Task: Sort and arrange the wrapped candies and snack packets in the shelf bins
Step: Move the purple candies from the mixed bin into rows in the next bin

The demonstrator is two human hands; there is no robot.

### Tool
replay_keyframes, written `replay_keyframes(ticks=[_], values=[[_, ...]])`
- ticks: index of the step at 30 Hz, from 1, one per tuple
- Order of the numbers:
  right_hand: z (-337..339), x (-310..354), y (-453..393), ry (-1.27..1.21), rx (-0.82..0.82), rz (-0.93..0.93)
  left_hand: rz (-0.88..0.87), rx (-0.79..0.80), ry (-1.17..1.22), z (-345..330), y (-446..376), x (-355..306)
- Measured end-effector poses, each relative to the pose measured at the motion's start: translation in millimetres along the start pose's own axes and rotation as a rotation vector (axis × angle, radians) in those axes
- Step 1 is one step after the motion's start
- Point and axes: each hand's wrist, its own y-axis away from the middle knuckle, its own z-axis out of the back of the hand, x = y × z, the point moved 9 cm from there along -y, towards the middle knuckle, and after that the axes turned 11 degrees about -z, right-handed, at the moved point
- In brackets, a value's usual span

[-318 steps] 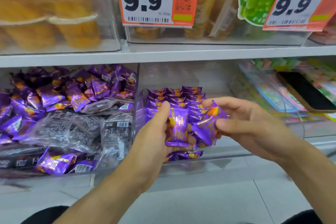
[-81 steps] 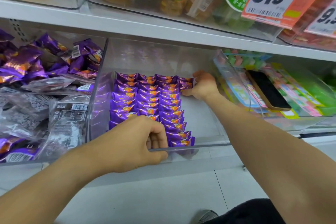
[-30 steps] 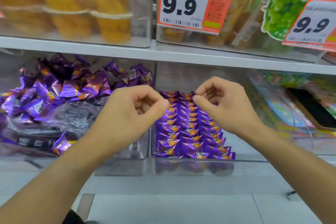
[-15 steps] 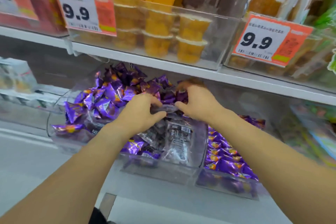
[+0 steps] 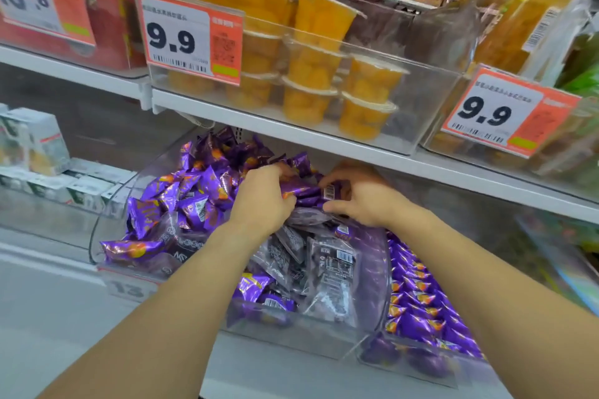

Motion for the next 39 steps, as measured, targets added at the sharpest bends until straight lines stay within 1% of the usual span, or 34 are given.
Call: replay_keyframes(ticks=[2, 4, 5, 8, 10, 13, 15, 17, 18, 21, 23, 25, 27, 29, 31, 33, 37, 39], values=[[2.3, 2.4, 10.1, -0.064, -0.023, -0.013, 0.008, -0.019, 0.124, 8.7, 6.6, -6.7], [3.5, 7.3, 25.5, -0.128, -0.022, -0.033, 0.029, 0.022, 0.191, 12.3, 13.3, -11.5], [5.0, 9.8, 34.7, -0.203, -0.028, -0.045, 0.051, 0.048, 0.233, 12.7, 16.9, -12.2], [12.3, 12.7, 68.1, -0.556, -0.061, -0.104, 0.080, 0.137, 0.361, 10.4, 28.4, -21.1], [17.2, 12.1, 89.8, -0.732, -0.080, -0.147, 0.098, 0.193, 0.463, 6.0, 35.4, -34.3], [30.6, 4.9, 120.3, -1.014, -0.097, -0.186, 0.133, 0.214, 0.614, 1.7, 42.4, -57.6], [40.0, -6.9, 139.9, -1.239, -0.103, -0.249, 0.101, 0.245, 0.692, -2.1, 47.1, -83.8], [46.5, -24.8, 157.9, -1.376, -0.116, -0.328, 0.083, 0.245, 0.766, -4.6, 51.0, -110.2], [48.4, -32.8, 166.3, -1.416, -0.110, -0.357, 0.108, 0.243, 0.812, -6.9, 53.1, -119.9], [47.4, -55.5, 186.3, -1.476, -0.069, -0.394, 0.245, 0.296, 1.032, -28.1, 61.7, -144.1], [48.5, -73.1, 197.7, -1.475, -0.094, -0.395, 0.294, 0.332, 1.136, -43.2, 68.7, -160.8], [47.3, -94.2, 208.8, -1.496, -0.135, -0.429, 0.267, 0.351, 1.104, -56.5, 73.7, -171.8], [44.5, -112.9, 218.3, -1.602, -0.147, -0.478, 0.227, 0.382, 1.038, -70.9, 79.4, -182.8], [42.7, -125.1, 223.3, -1.723, -0.115, -0.526, 0.225, 0.413, 1.011, -86.3, 85.3, -191.2], [45.3, -135.2, 226.3, -1.773, -0.081, -0.544, 0.246, 0.430, 0.998, -102.5, 89.8, -198.5], [51.4, -149.1, 229.2, -1.751, -0.089, -0.560, 0.312, 0.427, 1.019, -118.6, 92.4, -202.4], [62.6, -169.0, 236.1, -1.561, -0.158, -0.562, 0.591, 0.440, 1.212, -149.2, 100.3, -206.8], [62.4, -172.9, 237.8, -1.502, -0.183, -0.548, 0.660, 0.444, 1.279, -159.0, 100.9, -211.6]])
